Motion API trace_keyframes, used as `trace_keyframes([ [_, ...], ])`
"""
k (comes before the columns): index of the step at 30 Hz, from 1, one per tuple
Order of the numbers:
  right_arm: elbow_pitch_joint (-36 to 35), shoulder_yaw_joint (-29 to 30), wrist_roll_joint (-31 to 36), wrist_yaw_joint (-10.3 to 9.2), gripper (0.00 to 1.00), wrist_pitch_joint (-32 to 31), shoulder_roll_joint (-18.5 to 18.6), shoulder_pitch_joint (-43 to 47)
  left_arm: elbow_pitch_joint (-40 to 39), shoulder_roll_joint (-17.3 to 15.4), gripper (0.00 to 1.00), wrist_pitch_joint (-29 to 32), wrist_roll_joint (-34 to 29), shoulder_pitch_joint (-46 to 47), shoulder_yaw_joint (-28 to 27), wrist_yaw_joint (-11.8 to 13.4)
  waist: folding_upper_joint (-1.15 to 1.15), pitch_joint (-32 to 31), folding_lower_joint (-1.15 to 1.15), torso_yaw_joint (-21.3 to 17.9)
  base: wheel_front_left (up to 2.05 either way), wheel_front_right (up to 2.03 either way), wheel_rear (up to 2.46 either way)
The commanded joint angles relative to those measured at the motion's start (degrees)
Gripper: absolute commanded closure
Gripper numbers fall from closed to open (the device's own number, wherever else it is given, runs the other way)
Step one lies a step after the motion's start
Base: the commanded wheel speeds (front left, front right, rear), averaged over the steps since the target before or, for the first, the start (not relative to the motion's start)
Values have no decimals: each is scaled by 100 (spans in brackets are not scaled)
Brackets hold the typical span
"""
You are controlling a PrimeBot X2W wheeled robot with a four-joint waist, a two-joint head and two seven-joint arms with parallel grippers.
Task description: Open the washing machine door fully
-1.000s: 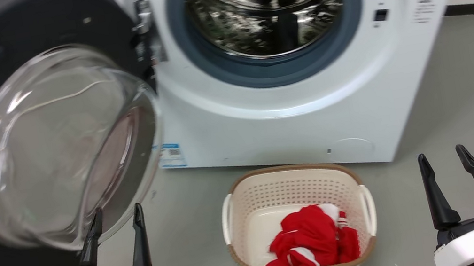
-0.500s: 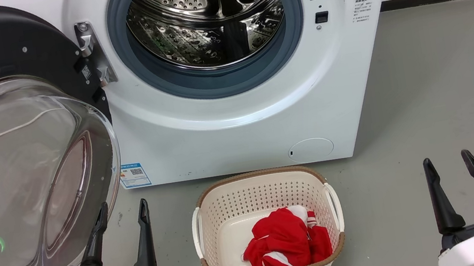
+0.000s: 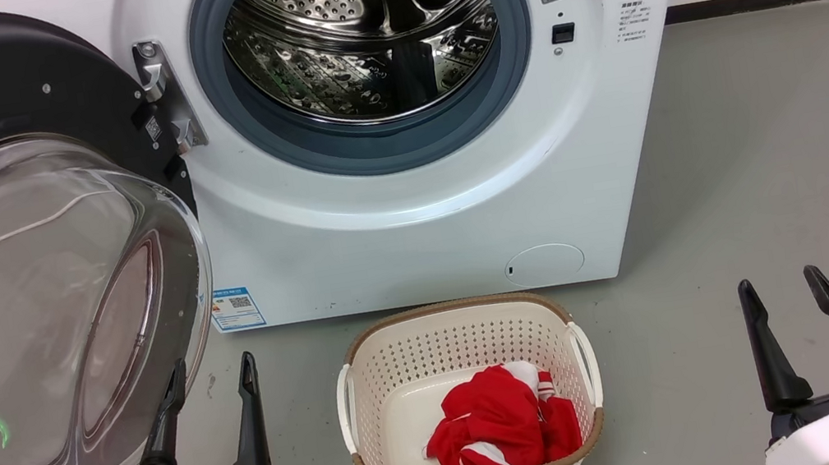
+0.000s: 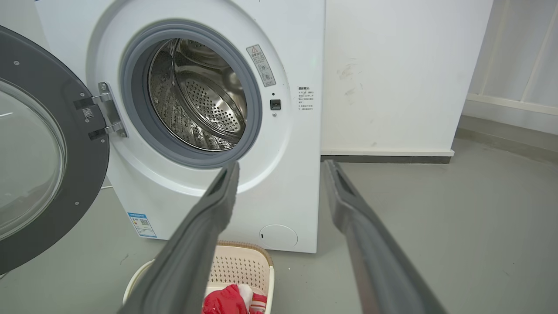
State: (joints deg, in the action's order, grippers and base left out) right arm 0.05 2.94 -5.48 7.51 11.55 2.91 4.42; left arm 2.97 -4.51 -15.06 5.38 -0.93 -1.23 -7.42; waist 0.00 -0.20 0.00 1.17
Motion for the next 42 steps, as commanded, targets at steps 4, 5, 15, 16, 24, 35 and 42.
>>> trace_keyframes([
  [4,29,-13,-65,-4,0,36,-7,9,-9,24,0,-15,18,6,-14,-10,0,7,0,-5,0,0,0],
  [5,36,-10,-23,0,100,10,0,5,18,6,100,0,11,-2,-6,0,0,6,0,-4,0,0,0],
  [15,249,-48,-1062,0,100,-142,50,-55,238,29,100,261,997,43,-52,0,0,9,0,-11,0,0,0],
  [16,269,-50,-1182,0,100,-160,57,-74,251,31,100,289,1111,54,-59,0,0,9,0,-12,0,0,0],
  [24,402,-65,-2083,-1,100,-298,99,-205,343,45,100,500,1965,135,-114,-1,0,11,0,-20,0,0,0],
  [35,553,-69,-3179,-1,100,-480,138,-341,461,61,100,762,3022,239,-184,-2,0,14,0,-30,0,0,0],
  [42,626,-64,-3717,-1,100,-574,152,-415,518,70,100,891,3546,288,-217,-3,0,15,0,-35,0,0,0],
])
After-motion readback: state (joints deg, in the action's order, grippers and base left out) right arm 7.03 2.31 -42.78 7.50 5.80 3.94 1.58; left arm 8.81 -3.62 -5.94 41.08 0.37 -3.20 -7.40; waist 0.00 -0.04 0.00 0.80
